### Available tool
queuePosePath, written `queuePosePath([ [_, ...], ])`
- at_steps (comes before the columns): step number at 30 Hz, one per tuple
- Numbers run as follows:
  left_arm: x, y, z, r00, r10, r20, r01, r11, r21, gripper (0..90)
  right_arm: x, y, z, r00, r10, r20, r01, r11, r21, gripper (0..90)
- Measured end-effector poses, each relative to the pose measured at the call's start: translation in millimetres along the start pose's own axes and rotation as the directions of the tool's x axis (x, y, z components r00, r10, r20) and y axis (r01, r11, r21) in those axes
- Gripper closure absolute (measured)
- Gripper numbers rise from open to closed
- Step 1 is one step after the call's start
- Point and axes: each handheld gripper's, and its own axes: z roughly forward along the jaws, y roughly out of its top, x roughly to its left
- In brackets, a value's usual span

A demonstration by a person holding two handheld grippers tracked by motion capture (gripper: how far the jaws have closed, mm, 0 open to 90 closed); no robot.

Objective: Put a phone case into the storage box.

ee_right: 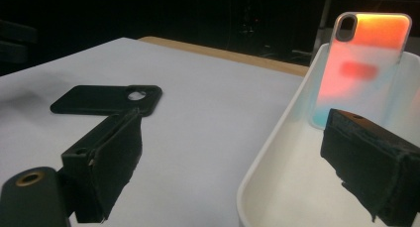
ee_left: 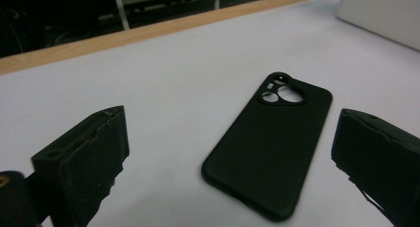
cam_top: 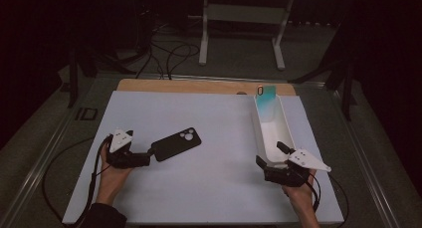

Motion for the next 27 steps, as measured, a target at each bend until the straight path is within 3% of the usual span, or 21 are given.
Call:
queuePosePath([
  [4,2.8,5.7,16.3,0.9998,-0.009,-0.02,0.01,0.9995,0.031,8.1,-0.8,-0.2,-0.3,1.0,0.003,0.0,-0.003,1.0,0.0,9.2],
  [7,5.7,8.2,26.2,0.9989,-0.021,-0.042,0.023,0.9992,0.033,19.0,-1.0,0.0,-0.6,1.0,0.0,0.0,0.0,1.0,-0.003,9.3],
  [9,8.3,9.4,33.0,0.9984,-0.033,-0.046,0.035,0.9983,0.046,30.0,-1.3,0.0,-1.0,1.0,0.0,0.0,0.0,1.0,-0.001,9.3],
  [14,12.0,12.0,51.7,0.9989,-0.047,-0.002,0.047,0.9929,0.109,57.7,-1.8,0.0,-1.3,1.0,0.005,-0.003,-0.005,1.0,-0.002,9.4],
  [20,11.6,9.3,68.8,0.9988,-0.045,-0.02,0.048,0.9816,0.185,86.3,-1.6,0.8,-2.5,1.0,0.007,-0.007,-0.007,1.0,-0.007,9.4],
  [22,12.3,3.9,76.5,0.9986,-0.044,-0.03,0.05,0.97,0.238,89.7,-2.3,0.9,-3.2,1.0,0.006,-0.006,-0.006,1.0,-0.009,9.4],
  [23,12.3,3.9,76.5,0.9986,-0.044,-0.03,0.05,0.97,0.238,90.0,-2.3,0.9,-3.2,1.0,0.006,-0.006,-0.006,1.0,-0.009,9.4],
  [24,12.5,1.3,79.6,0.9985,-0.044,-0.033,0.051,0.9638,0.262,90.0,-2.6,1.0,-3.6,0.9999,0.008,-0.006,-0.008,1.0,-0.011,9.4],
  [25,12.5,1.3,79.6,0.9985,-0.044,-0.033,0.051,0.9638,0.262,90.0,-2.6,1.0,-3.6,0.9999,0.008,-0.006,-0.008,1.0,-0.011,9.4],
  [26,12.4,-0.8,82.1,0.9987,-0.04,-0.033,0.048,0.9571,0.286,90.0,-2.8,1.2,-3.9,0.9999,0.009,-0.006,-0.009,1.0,-0.012,9.4],
  [27,12.4,-0.8,82.1,0.9987,-0.04,-0.033,0.048,0.9571,0.286,90.0,-2.8,1.2,-3.9,0.9999,0.009,-0.006,-0.009,1.0,-0.012,9.4],
])
